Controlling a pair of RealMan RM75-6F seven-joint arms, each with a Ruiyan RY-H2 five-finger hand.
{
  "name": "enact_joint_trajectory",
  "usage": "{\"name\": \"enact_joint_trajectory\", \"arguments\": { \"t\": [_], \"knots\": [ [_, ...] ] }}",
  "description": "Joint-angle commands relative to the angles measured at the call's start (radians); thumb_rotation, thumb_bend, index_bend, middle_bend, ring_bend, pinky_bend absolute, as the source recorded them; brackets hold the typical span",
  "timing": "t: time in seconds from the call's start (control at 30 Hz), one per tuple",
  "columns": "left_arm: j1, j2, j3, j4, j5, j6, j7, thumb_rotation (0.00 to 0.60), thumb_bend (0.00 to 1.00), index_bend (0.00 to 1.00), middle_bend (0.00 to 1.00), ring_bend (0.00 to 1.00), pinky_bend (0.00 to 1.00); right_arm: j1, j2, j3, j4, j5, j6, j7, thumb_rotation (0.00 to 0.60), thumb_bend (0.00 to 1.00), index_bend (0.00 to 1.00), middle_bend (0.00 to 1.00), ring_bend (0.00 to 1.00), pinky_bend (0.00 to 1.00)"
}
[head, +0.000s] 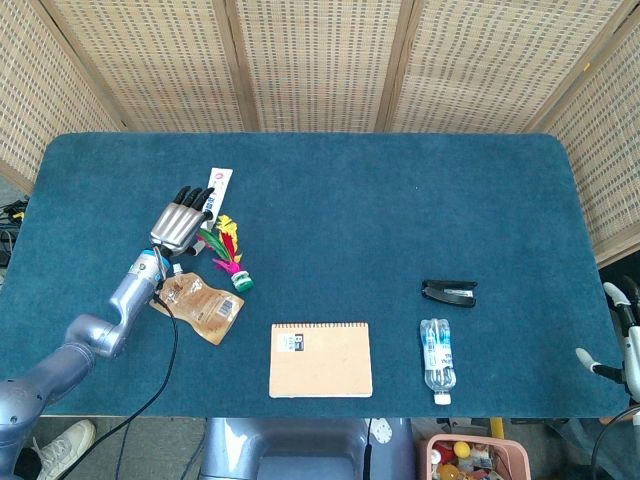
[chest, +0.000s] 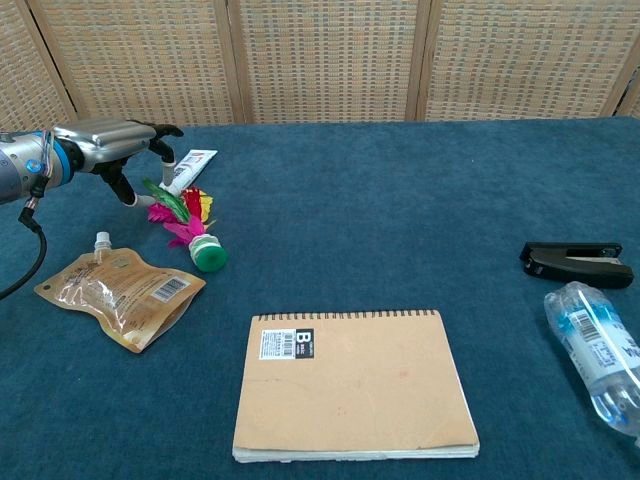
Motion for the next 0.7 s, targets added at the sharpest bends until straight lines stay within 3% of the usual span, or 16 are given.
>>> {"name": "enact_joint_trajectory", "arguments": {
  "t": [0.03, 0.27, 0.7],
  "knots": [
    [-0.007, -0.021, -0.001, 0.023, -0.007, -0.013, -0.009, 0.600, 0.32, 0.46, 0.00, 0.00, 0.00, 0.002, -0.001, 0.000, -0.002, -0.001, -0.002, -0.003, 0.600, 0.01, 0.00, 0.00, 0.00, 0.00],
    [-0.022, -0.052, -0.004, 0.074, -0.014, -0.022, -0.019, 0.600, 0.33, 0.50, 0.00, 0.00, 0.00, 0.005, -0.002, 0.000, -0.001, 0.006, -0.009, -0.006, 0.600, 0.01, 0.00, 0.00, 0.00, 0.00],
    [-0.021, -0.052, 0.001, 0.090, -0.006, 0.008, -0.047, 0.600, 0.44, 0.64, 0.00, 0.00, 0.00, 0.006, -0.003, -0.002, -0.001, 0.003, -0.012, -0.005, 0.600, 0.01, 0.00, 0.00, 0.00, 0.00]
  ]
}}
